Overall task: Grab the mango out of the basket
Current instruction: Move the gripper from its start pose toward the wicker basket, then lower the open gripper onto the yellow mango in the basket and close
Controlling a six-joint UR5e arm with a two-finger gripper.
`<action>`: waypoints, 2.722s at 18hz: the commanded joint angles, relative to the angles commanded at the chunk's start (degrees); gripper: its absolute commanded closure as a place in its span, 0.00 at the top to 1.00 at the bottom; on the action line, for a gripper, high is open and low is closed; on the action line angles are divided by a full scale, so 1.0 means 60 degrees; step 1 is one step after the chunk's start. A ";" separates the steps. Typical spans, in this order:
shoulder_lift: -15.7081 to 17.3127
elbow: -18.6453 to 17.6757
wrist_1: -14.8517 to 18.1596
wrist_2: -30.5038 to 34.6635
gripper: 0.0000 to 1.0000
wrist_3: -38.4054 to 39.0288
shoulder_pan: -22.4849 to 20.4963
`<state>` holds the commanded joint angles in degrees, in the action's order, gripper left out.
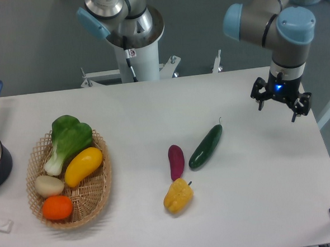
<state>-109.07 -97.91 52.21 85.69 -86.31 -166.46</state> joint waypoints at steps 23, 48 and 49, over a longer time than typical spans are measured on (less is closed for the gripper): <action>0.1332 -0.1611 -0.0205 -0.0747 1.00 0.2560 0.1697; -0.0205 -0.0894 -0.0161 0.0000 1.00 0.8584 0.8408; -0.0249 -0.0894 -0.0161 0.0000 1.00 0.8700 0.8452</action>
<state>-110.56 -103.27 51.24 85.69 -34.11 -115.75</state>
